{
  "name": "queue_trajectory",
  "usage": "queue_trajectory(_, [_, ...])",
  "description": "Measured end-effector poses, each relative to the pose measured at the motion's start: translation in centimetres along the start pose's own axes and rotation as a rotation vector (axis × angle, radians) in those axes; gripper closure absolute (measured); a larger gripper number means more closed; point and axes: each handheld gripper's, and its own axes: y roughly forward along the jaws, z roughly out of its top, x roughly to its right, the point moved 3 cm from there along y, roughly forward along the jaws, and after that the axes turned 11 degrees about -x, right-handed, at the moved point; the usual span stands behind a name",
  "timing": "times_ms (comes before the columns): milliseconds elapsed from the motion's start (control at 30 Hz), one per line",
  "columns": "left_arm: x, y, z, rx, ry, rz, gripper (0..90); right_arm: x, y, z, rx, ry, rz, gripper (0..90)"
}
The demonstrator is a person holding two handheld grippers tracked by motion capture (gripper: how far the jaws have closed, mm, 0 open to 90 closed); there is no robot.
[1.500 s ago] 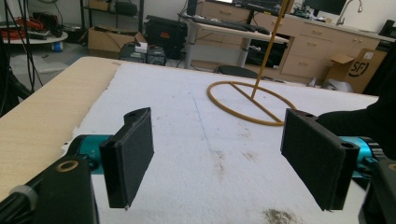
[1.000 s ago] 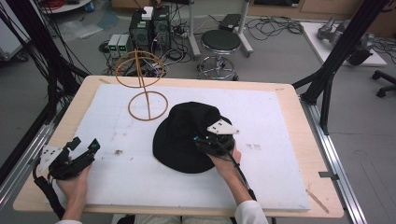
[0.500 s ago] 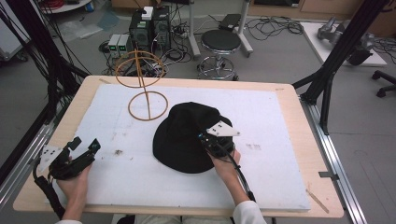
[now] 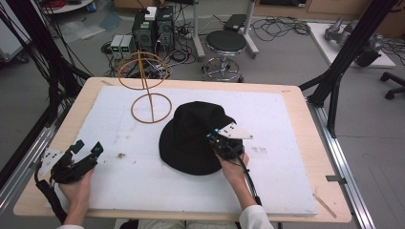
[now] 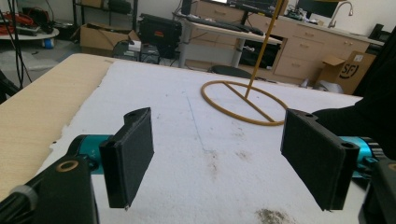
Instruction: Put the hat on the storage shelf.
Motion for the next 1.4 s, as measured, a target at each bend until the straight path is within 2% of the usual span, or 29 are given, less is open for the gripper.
queue_trajectory(133, [0.0,0.0,0.0,-0.001,-0.001,0.000,25.6,0.3,-0.3,0.1,0.018,0.003,-0.007,86.5])
queue_trajectory(200, [-0.1,0.0,0.0,-0.001,-0.001,0.001,25.6,0.4,-0.6,0.3,0.043,0.015,-0.007,86.5])
queue_trajectory(300, [-0.1,0.0,0.0,-0.001,-0.004,0.001,25.6,0.5,-1.1,0.7,0.079,0.008,-0.018,86.4])
queue_trajectory(333, [-0.1,0.0,0.0,-0.003,-0.004,0.000,25.6,0.5,-1.6,1.2,0.114,-0.006,-0.034,86.4])
queue_trajectory(367, [-0.1,0.0,0.0,-0.003,-0.004,0.000,25.6,0.5,-1.6,1.2,0.114,-0.006,-0.034,86.4])
queue_trajectory(400, [-0.1,0.0,0.0,-0.003,-0.004,0.000,25.6,0.5,-2.1,1.7,0.144,-0.009,-0.051,86.3])
queue_trajectory(500, [0.0,0.1,0.0,-0.003,-0.002,0.000,25.6,0.6,-2.5,2.3,0.173,-0.004,-0.055,86.4])
queue_trajectory(567, [0.0,0.1,0.0,-0.004,-0.001,-0.001,25.6,0.7,-3.0,2.9,0.213,0.005,-0.043,86.4])
queue_trajectory(600, [0.0,0.1,0.0,-0.005,-0.002,-0.002,25.6,0.8,-3.5,3.4,0.256,0.020,-0.030,86.4])
queue_trajectory(633, [0.0,0.1,0.0,-0.006,-0.002,-0.002,25.6,0.8,-3.5,3.4,0.256,0.020,-0.030,86.4])
queue_trajectory(967, [0.1,0.2,0.0,-0.005,0.001,-0.007,25.6,1.3,-5.4,4.8,0.438,0.088,0.027,86.4])
queue_trajectory(1200, [0.2,0.5,0.0,-0.007,0.008,-0.013,25.6,1.0,-5.8,7.3,0.509,0.082,0.051,86.3])
queue_trajectory(1400, [0.0,0.6,-0.1,-0.009,0.000,-0.018,25.6,0.3,-5.4,10.0,0.549,0.064,0.030,86.3])
